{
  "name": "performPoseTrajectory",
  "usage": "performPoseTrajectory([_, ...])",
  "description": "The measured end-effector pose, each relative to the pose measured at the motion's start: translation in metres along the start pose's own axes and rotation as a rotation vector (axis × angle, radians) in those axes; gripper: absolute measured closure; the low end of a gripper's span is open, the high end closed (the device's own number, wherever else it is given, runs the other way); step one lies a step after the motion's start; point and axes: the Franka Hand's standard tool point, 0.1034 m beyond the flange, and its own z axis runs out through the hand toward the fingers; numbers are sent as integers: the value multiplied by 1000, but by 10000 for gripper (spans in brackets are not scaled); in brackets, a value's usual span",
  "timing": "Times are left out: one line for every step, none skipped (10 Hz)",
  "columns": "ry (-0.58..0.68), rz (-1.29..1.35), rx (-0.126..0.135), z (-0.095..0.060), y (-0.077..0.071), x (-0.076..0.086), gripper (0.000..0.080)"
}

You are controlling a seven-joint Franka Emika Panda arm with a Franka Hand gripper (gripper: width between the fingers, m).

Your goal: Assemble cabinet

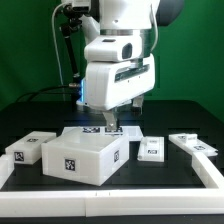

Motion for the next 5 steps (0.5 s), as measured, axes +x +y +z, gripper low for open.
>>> performPoseTrajectory([5,-1,-7,3,-11,-7,2])
performPoseTrajectory([5,-13,-7,8,-21,-16,2])
performPoseTrajectory([6,-9,-4,14,-27,-23,2])
performPoseTrajectory([7,-6,-3,20,-34,-30,2])
performPoseTrajectory([8,-9,0,25,-36,-35,2])
